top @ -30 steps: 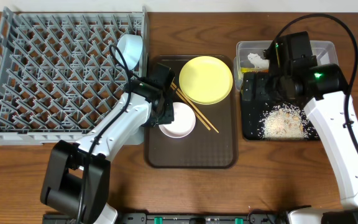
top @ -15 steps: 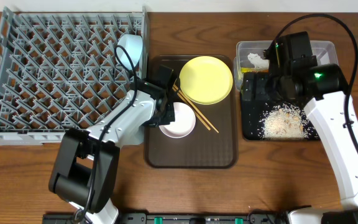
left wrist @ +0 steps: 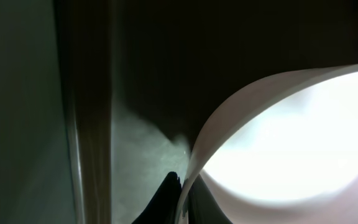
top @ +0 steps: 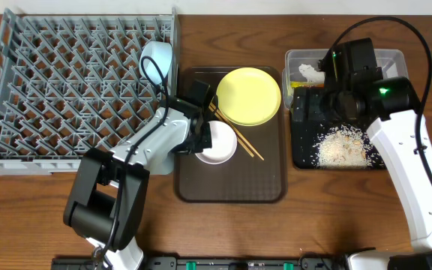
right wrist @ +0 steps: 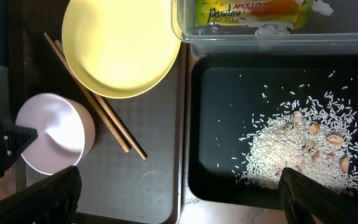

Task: Sort waste into correct bins and load items into the dishwasher
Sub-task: 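Lift the pink bowl with the left gripper and carry it to the rack, then lower the pink bowl upright into the rack beside the blue bowl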

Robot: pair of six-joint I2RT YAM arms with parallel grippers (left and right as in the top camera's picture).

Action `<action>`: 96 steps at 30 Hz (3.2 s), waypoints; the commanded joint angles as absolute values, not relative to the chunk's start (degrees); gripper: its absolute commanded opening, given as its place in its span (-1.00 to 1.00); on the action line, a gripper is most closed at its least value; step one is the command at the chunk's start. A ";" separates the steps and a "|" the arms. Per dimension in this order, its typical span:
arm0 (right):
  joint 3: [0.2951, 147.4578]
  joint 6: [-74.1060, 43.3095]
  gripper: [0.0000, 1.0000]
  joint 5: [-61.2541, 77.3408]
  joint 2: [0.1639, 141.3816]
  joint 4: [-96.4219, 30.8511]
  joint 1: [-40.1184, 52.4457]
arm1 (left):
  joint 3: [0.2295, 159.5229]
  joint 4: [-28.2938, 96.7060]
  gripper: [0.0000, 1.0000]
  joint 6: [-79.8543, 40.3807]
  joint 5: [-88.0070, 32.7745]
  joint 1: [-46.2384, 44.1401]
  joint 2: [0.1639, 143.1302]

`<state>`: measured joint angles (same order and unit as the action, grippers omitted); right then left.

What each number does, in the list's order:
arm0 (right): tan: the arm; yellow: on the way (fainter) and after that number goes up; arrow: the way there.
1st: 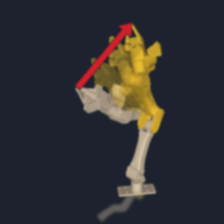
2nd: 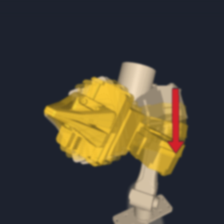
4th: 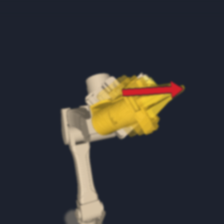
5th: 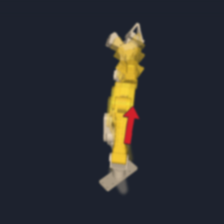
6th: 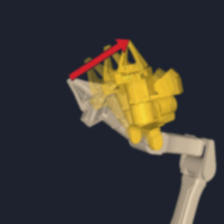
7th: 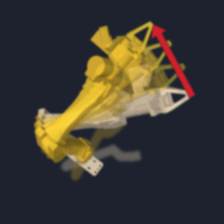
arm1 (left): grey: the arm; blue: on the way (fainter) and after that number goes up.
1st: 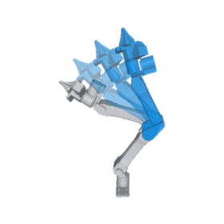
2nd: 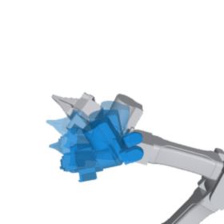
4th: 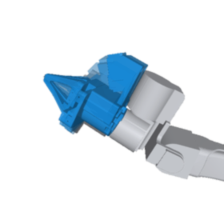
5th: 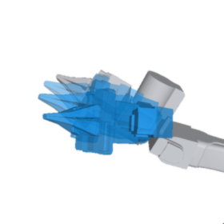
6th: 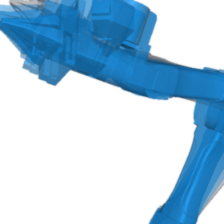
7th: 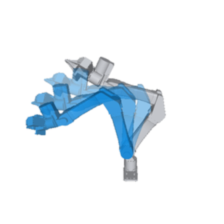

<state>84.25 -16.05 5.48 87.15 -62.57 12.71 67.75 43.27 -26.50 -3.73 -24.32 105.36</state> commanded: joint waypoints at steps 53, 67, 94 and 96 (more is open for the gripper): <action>84.25 -15.59 0.99 4.93 87.33 -62.61 12.40 | 75.09 33.74 -0.85 -11.51 79.46 -21.32 102.78; 84.25 -15.59 0.98 4.93 87.33 -62.61 12.40 | 69.10 26.28 -0.85 -11.49 78.17 -21.12 102.78; 84.25 -15.59 0.98 4.93 87.33 -62.61 12.40 | 63.16 19.03 -0.85 -7.07 80.23 -21.32 102.78; 84.25 -15.59 0.99 4.93 87.33 -62.61 12.40 | 63.18 17.08 -0.85 -5.89 83.57 -21.28 102.78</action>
<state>84.25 -16.05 5.48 87.15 -62.57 12.71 64.07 18.39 -8.45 78.26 -21.47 102.54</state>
